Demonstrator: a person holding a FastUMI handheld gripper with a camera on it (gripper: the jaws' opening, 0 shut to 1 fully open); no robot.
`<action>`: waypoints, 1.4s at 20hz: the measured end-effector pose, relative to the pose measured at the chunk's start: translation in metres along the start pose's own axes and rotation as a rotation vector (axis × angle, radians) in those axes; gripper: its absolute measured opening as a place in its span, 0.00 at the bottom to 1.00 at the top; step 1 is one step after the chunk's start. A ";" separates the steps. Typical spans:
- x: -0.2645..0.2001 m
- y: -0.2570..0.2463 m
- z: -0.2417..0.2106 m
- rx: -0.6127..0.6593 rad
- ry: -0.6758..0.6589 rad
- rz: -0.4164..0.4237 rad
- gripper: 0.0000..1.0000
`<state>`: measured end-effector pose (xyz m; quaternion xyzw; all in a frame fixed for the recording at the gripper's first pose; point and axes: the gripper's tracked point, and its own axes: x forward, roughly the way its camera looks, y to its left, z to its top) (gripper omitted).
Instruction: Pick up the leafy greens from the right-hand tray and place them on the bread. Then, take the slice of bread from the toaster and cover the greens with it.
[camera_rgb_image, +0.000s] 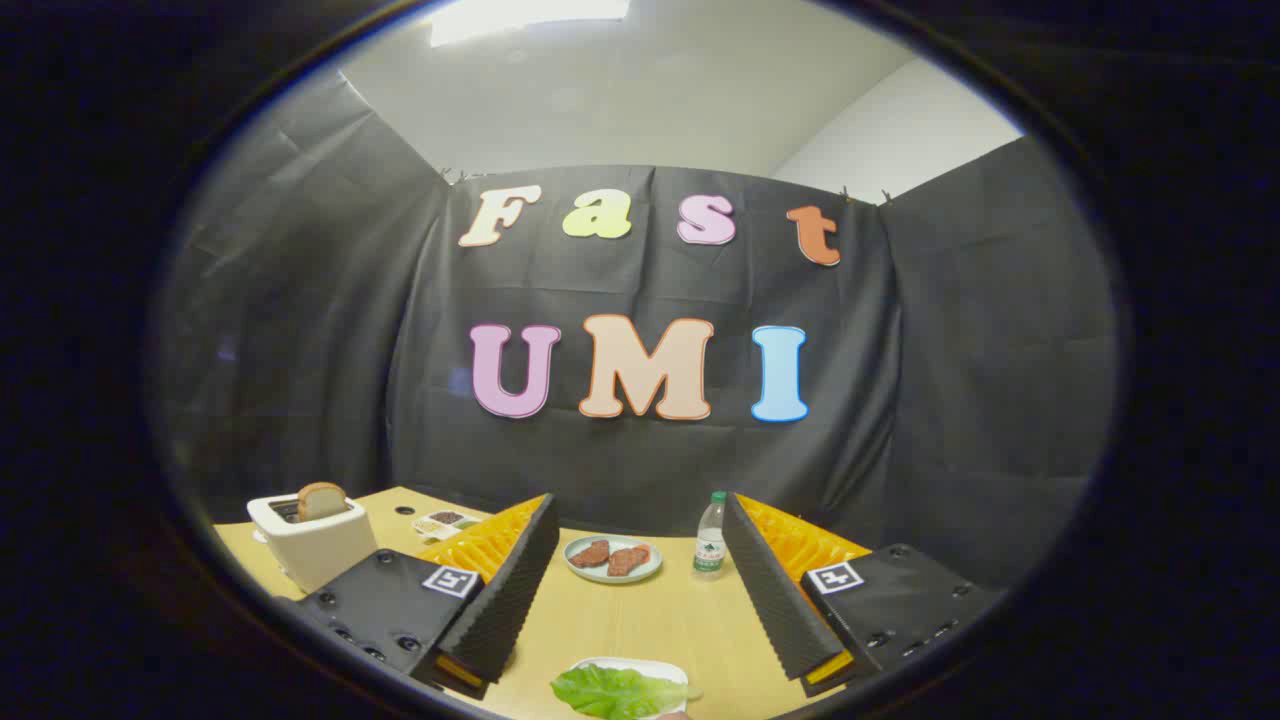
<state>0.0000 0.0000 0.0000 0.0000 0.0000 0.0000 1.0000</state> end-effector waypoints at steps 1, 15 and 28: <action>0.002 -0.001 0.001 -0.003 -0.001 0.001 1.00; 0.011 -0.009 -0.007 0.007 0.014 0.016 1.00; 0.031 -0.010 -0.047 -0.056 0.126 0.111 1.00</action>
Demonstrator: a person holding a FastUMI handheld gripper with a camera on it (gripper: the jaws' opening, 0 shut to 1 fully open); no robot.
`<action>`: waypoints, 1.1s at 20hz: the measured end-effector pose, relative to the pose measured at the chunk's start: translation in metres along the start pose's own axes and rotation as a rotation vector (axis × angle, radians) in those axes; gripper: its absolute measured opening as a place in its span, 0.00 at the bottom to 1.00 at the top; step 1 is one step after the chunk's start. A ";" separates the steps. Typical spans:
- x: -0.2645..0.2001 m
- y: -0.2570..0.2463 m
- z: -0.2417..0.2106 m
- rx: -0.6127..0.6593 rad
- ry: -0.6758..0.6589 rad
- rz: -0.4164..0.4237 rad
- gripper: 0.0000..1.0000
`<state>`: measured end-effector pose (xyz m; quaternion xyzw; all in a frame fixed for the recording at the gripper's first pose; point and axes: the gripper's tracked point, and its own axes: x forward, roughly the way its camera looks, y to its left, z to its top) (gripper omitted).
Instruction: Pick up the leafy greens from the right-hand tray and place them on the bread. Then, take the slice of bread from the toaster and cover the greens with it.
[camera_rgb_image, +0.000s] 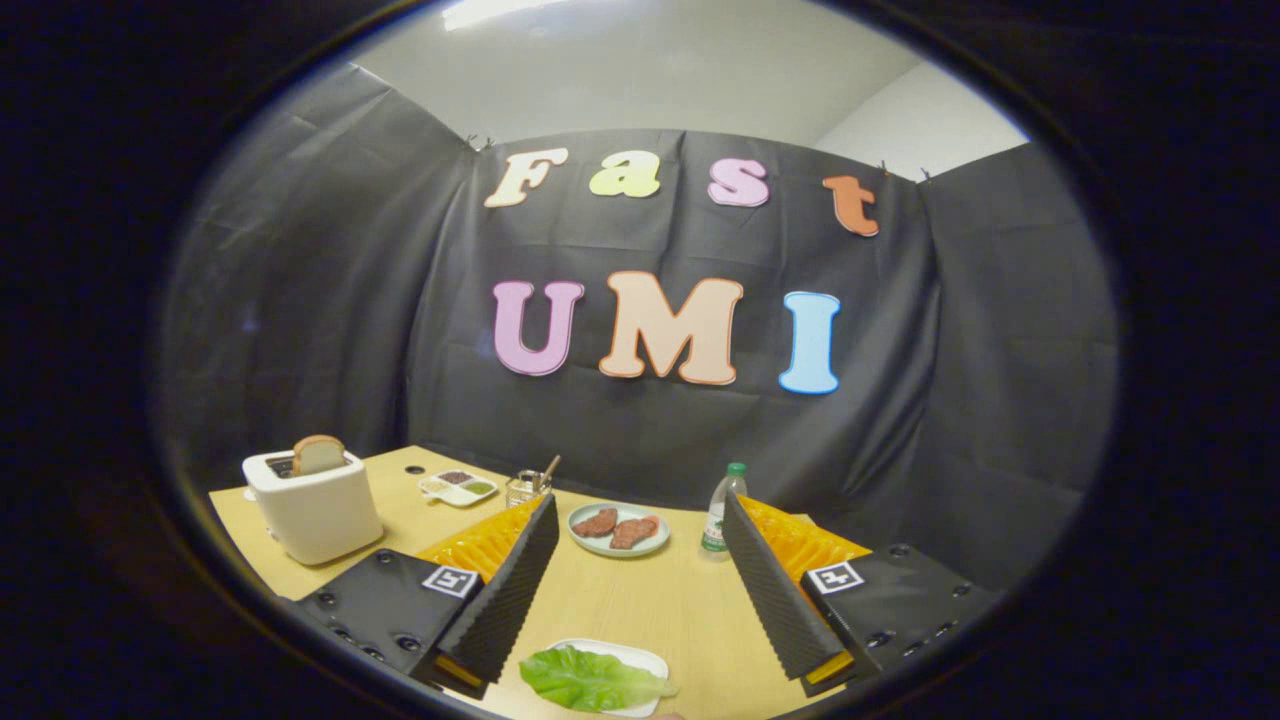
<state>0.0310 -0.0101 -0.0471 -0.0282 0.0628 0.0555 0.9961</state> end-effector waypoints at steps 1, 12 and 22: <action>0.003 0.000 -0.004 -0.009 0.016 0.015 1.00; 0.028 0.003 -0.057 -0.165 0.174 0.222 1.00; 0.036 0.018 -0.119 -0.252 0.365 0.438 1.00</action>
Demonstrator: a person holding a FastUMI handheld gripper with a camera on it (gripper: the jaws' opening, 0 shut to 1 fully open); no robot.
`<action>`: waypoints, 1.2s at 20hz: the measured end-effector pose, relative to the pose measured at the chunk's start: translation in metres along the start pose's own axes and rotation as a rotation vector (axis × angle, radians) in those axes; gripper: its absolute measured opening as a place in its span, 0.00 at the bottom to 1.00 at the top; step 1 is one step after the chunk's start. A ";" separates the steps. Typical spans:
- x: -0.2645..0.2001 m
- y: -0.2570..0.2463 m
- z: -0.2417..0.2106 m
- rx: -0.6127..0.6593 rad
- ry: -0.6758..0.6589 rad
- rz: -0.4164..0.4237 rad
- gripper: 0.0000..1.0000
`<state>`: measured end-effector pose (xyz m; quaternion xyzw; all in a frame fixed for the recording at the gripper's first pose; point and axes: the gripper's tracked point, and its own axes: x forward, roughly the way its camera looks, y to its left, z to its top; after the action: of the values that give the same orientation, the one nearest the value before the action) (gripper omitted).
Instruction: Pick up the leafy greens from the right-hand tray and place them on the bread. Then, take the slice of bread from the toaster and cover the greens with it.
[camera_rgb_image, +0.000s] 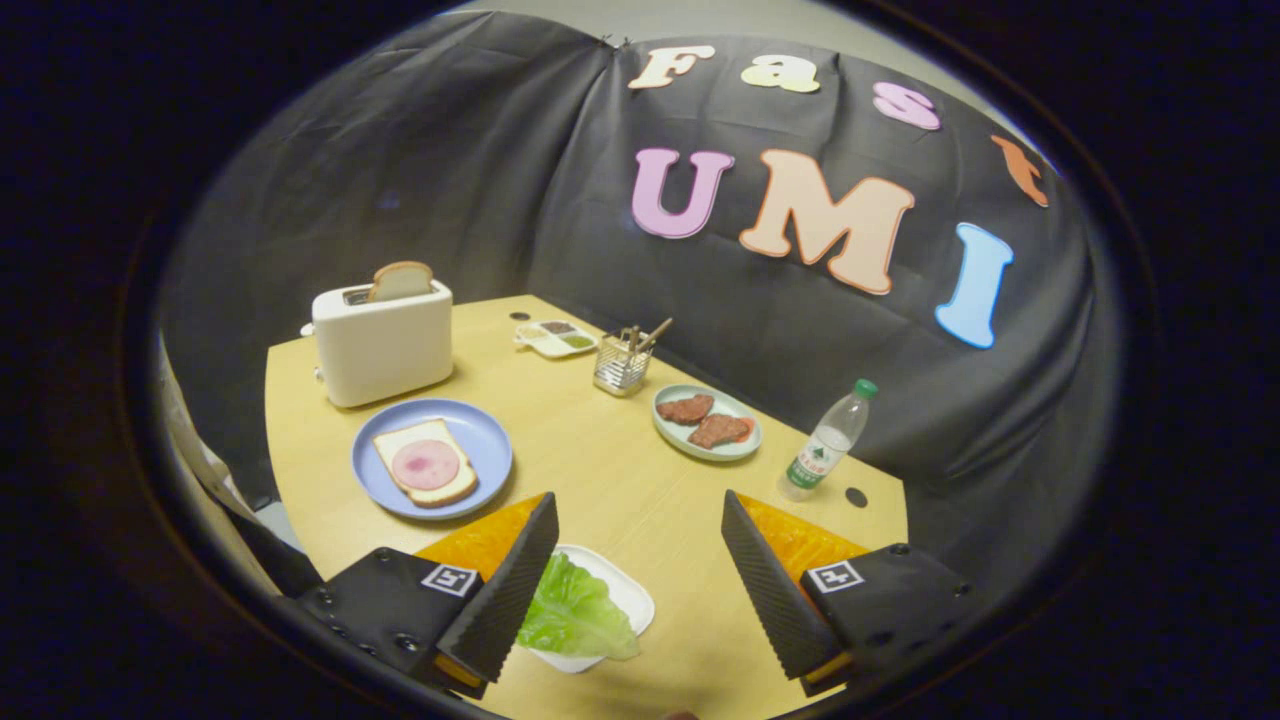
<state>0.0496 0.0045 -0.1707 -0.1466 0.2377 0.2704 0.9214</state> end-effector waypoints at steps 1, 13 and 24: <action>0.004 0.003 -0.005 -0.009 0.017 0.021 1.00; 0.038 0.040 -0.074 -0.113 0.214 0.206 1.00; 0.052 0.062 -0.140 -0.145 0.372 0.307 1.00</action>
<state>0.0026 0.0215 -0.3241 -0.2219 0.4028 0.3920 0.7968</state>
